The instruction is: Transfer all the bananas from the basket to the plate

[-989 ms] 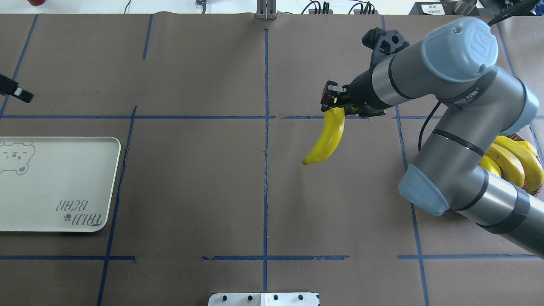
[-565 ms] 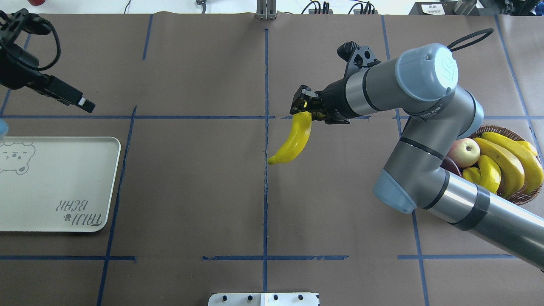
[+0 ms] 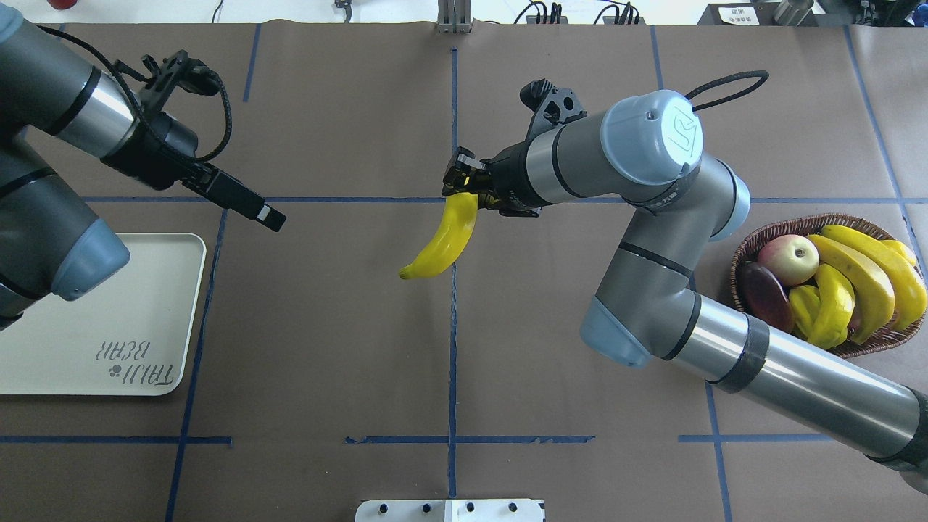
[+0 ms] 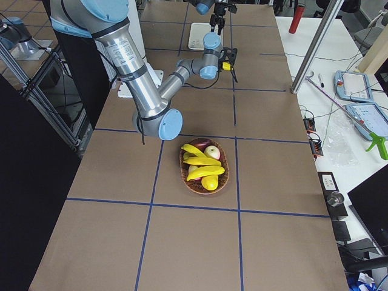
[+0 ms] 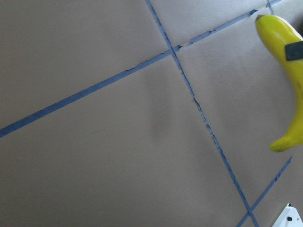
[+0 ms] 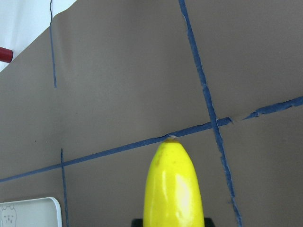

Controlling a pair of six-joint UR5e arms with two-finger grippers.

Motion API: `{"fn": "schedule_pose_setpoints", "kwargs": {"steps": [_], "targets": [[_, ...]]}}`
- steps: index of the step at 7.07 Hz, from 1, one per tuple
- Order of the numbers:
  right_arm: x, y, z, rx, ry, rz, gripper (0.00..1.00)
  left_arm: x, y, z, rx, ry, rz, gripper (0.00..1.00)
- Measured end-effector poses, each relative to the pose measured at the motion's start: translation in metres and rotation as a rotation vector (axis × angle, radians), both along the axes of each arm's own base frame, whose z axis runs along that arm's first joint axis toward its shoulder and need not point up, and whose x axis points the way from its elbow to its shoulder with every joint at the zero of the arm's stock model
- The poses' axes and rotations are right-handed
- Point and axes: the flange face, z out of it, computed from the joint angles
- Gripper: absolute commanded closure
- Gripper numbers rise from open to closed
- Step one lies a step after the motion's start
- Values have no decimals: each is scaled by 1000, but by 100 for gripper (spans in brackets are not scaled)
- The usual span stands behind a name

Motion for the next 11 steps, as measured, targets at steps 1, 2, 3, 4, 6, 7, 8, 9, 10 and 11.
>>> {"fn": "schedule_pose_setpoints", "kwargs": {"steps": [1,2,3,4,6,7,8,9,10,11], "targets": [[-3,2,-4,-3,-6,1,94,16,16,-11,6,52,-16,0],[-6,4,-8,-11,-14,0,94,37,35,-22,4,109,-47,0],[-9,7,-15,-24,-27,-2,93,58,52,-36,-1,162,-80,0],[-13,11,-22,-38,-41,-8,93,77,65,-49,-5,200,-106,0],[-22,21,-35,-59,-64,-22,92,94,74,-59,-6,225,-122,0],[-25,25,-40,-68,-74,-26,92,97,76,-60,-7,227,-121,0],[-27,27,-43,-72,-79,-29,92,99,77,-60,-7,228,-119,1],[-27,28,-45,-73,-82,-31,92,101,78,-60,-8,227,-116,33],[-27,28,-47,-72,-84,-31,92,102,79,-60,-8,227,-113,43],[-27,28,-47,-72,-86,-31,92,103,80,-60,-7,228,-110,46]]}}
